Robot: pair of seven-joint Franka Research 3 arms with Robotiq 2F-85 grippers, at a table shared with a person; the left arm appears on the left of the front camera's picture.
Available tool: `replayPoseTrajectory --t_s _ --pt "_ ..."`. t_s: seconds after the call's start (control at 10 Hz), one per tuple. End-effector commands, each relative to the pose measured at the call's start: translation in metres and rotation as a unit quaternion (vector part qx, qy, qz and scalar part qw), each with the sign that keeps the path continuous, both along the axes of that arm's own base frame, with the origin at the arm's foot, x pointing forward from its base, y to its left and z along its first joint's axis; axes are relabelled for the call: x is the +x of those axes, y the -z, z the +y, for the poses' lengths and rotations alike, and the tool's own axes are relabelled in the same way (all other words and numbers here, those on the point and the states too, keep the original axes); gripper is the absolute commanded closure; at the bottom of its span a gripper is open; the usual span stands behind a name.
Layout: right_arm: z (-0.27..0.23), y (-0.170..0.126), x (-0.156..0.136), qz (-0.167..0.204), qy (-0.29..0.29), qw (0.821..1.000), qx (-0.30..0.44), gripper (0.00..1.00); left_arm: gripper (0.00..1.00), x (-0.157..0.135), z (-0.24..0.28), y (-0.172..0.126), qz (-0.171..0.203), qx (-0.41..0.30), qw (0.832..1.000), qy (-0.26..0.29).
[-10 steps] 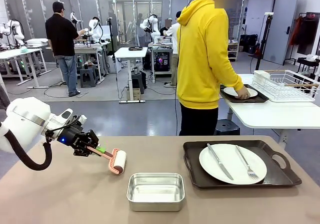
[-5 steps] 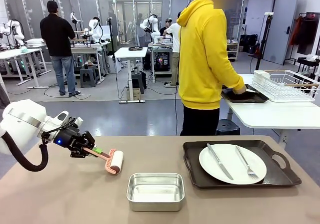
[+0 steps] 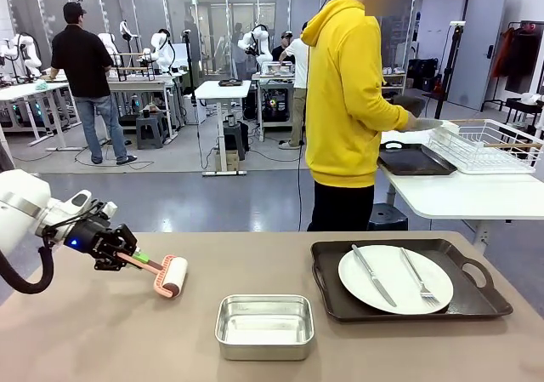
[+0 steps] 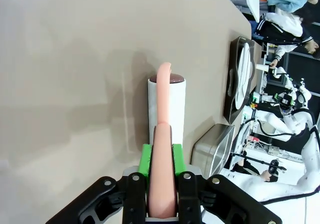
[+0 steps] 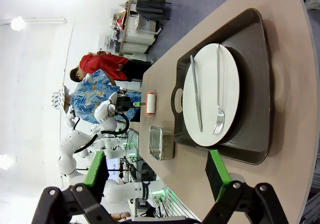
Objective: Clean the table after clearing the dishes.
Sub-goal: When the left (or right) Handle tray is removed, use the left hand (or right hand) to clean the left (or right) side of the table with the Lint Roller.
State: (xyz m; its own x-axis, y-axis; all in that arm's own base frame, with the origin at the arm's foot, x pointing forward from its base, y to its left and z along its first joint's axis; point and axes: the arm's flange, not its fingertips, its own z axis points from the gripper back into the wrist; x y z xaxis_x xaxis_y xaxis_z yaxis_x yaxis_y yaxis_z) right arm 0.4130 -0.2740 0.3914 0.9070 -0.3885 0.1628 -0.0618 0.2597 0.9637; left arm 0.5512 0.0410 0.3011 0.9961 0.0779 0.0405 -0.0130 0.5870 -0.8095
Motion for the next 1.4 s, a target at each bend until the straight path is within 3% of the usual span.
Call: replayPoseTrajectory --t_s 0.0,1.3 --pt "0.001 -0.004 -0.001 -0.004 -0.002 1.000 0.001 0.00 0.79 0.005 0.029 0.023 -0.001 0.063 0.998 -0.008" --pt "0.001 -0.004 -0.001 -0.004 -0.002 1.000 0.001 0.00 0.79 -0.016 0.170 0.029 0.028 0.169 0.984 -0.052"
